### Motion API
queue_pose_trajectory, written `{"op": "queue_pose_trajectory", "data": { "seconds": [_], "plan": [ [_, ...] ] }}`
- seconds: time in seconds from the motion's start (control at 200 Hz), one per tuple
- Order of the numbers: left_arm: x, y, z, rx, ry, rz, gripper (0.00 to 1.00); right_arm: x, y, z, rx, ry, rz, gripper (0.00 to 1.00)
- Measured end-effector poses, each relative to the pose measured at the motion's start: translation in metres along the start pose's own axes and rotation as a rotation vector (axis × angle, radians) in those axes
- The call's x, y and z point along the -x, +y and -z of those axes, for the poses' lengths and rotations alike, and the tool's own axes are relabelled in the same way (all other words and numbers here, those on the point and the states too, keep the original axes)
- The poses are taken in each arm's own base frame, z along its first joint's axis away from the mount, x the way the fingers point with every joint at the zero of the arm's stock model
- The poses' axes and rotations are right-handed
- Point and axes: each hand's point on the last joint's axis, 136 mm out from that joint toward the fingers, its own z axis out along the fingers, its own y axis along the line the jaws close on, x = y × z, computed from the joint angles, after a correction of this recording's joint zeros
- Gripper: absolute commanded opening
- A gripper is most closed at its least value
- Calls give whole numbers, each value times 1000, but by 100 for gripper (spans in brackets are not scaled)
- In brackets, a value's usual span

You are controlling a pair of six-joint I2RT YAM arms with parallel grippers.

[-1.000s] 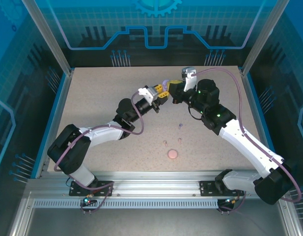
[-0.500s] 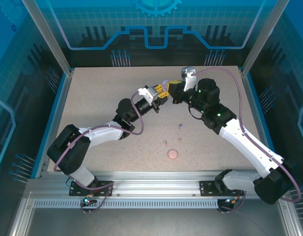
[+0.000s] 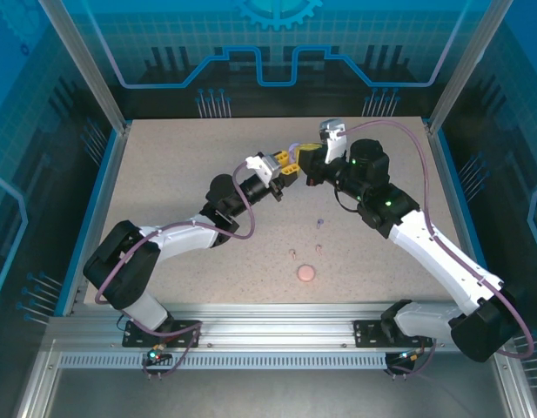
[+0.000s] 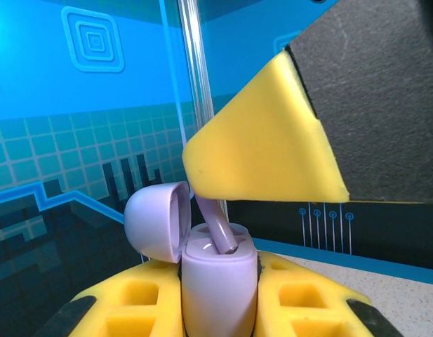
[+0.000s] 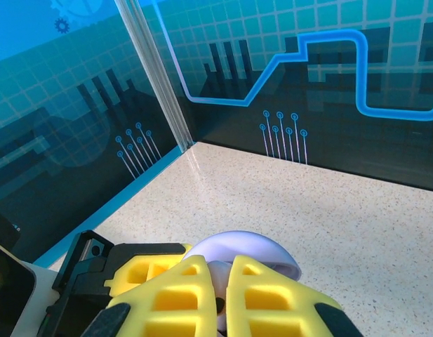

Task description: Insert the wireless bluetooth earbuds into the charging case

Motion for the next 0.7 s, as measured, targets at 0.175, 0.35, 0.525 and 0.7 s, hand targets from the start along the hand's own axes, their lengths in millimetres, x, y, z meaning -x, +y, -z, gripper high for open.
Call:
{"op": "queue_pose_trajectory", "data": {
  "seconds": [0.175,0.35,0.525,0.7],
  "plan": [
    [-4,-1,0,-6,15,4,0,-4,-1,0,-1,19,25,8],
    [-6,-3,0,-11,24,8,0,-7,-2,0,-4,31,39,15],
    [-2,-2,0,-9,14,5,0,-17,-3,1,-7,76,37,31],
    [-1,-2,0,-9,8,4,0,-15,-1,4,-3,95,21,44]
  ]
}}
